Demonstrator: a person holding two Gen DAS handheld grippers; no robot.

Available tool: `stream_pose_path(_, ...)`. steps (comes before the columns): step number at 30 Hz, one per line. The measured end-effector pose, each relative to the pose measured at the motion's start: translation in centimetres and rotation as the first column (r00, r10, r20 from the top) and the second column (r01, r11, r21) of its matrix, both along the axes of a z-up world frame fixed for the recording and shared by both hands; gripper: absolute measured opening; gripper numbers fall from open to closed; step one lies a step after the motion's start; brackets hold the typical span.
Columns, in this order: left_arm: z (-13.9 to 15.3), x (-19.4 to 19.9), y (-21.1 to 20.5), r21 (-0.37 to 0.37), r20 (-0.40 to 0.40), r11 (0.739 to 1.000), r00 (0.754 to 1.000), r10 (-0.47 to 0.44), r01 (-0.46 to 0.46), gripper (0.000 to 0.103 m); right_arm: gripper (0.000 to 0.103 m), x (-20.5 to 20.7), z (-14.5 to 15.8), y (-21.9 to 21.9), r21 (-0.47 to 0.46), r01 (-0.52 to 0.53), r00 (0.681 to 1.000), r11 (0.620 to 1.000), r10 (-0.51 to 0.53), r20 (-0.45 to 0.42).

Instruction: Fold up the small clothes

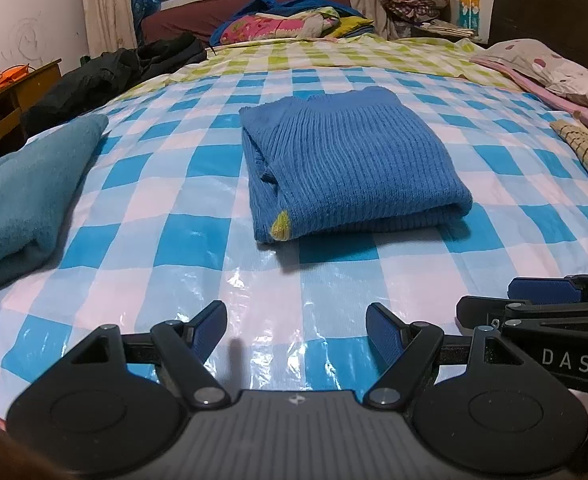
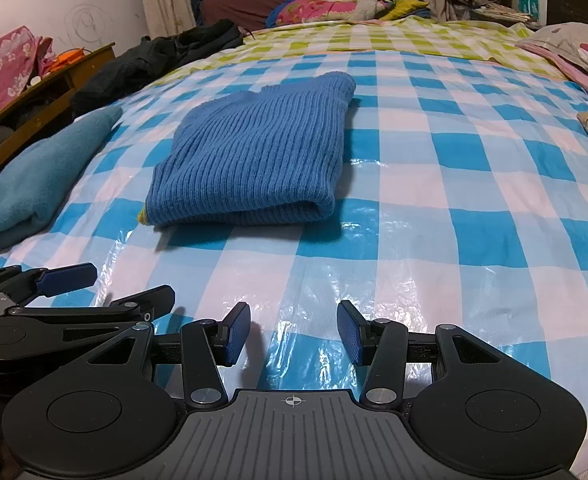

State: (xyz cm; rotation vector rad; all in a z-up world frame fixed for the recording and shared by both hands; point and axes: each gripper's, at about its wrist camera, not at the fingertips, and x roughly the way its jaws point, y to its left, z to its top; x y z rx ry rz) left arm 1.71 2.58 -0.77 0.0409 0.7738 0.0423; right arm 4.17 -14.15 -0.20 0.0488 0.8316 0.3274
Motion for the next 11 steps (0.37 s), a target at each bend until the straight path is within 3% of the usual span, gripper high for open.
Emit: stream_pose_path(11, -0.14, 0.09, 0.14, -0.015, -0.011, 1.000, 1.000, 0.004, -0.004, 0.080, 0.048, 0.02, 0.00, 0.02, -0.001, 0.000, 1.000, 1.000, 0.000, -0.001)
